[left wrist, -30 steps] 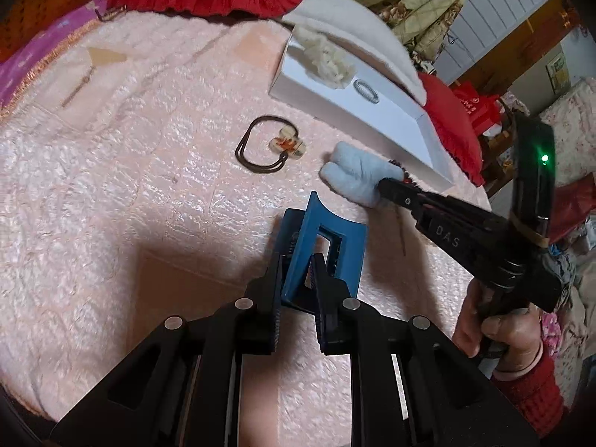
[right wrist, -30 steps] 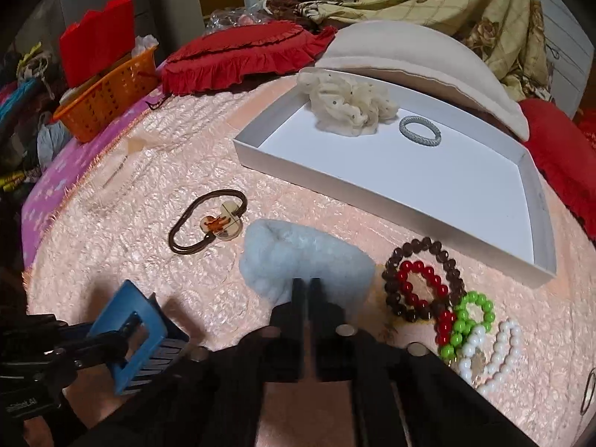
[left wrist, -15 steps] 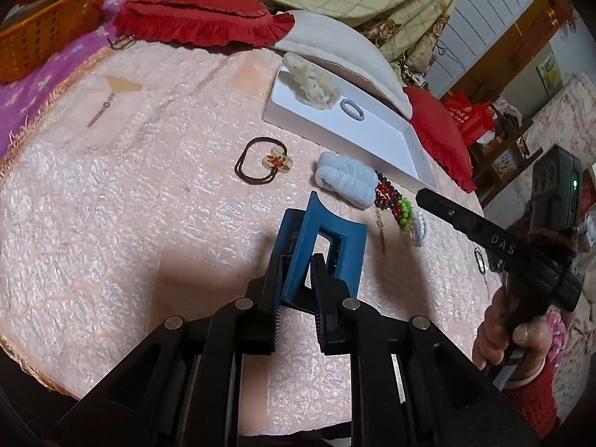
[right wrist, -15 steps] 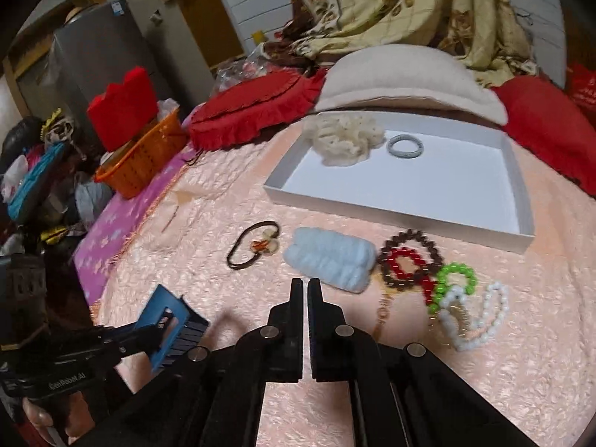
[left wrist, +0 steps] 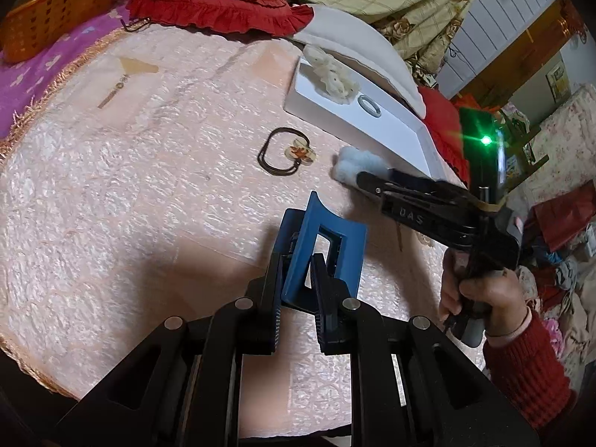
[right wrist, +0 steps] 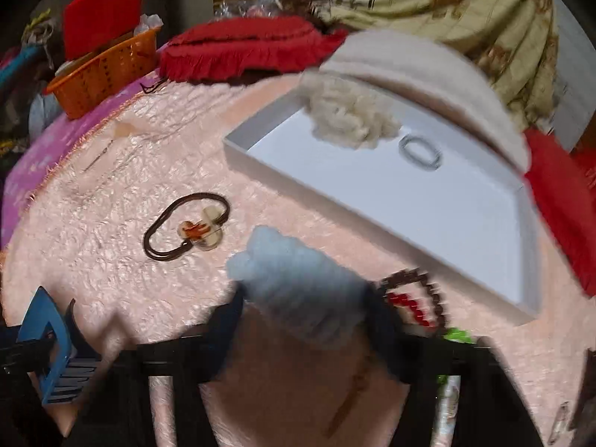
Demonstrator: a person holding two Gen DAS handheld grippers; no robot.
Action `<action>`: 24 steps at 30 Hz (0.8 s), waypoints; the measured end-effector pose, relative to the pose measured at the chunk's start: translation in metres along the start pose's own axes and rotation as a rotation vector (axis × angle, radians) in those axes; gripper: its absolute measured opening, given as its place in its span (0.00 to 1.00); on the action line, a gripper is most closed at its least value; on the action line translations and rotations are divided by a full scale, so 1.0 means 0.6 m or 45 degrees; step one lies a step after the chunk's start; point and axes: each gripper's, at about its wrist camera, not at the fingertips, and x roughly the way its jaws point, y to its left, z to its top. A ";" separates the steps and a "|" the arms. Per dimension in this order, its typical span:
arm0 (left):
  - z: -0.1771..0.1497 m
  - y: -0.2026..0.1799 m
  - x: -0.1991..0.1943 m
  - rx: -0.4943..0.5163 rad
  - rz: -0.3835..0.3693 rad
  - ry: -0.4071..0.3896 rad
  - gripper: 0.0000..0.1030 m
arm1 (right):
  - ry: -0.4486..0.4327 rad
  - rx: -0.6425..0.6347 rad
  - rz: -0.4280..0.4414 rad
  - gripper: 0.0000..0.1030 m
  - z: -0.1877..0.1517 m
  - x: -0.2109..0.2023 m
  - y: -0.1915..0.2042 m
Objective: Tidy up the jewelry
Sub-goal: 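Place the fuzzy scrunchie in the box with the right gripper while the left places the blue clip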
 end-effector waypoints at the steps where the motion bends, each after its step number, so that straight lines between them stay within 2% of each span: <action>1: 0.002 0.001 -0.003 0.004 0.001 -0.004 0.13 | -0.012 0.015 -0.002 0.34 -0.002 -0.003 -0.002; 2: 0.005 0.002 -0.005 0.008 -0.001 -0.005 0.13 | -0.020 0.030 0.008 0.27 -0.004 -0.009 -0.004; 5: 0.017 0.004 -0.005 0.010 -0.006 -0.003 0.13 | -0.031 0.068 0.043 0.23 -0.011 -0.030 -0.011; 10: 0.057 -0.011 0.005 0.007 -0.054 0.017 0.13 | -0.118 0.184 0.119 0.23 0.007 -0.082 -0.046; 14: 0.114 -0.041 0.020 0.041 -0.091 0.025 0.13 | -0.212 0.359 0.172 0.23 0.037 -0.119 -0.114; 19: 0.195 -0.093 0.065 0.137 -0.056 0.032 0.13 | -0.222 0.573 0.128 0.23 0.048 -0.098 -0.212; 24: 0.271 -0.146 0.144 0.201 -0.049 0.061 0.13 | -0.197 0.753 0.094 0.23 0.056 -0.047 -0.304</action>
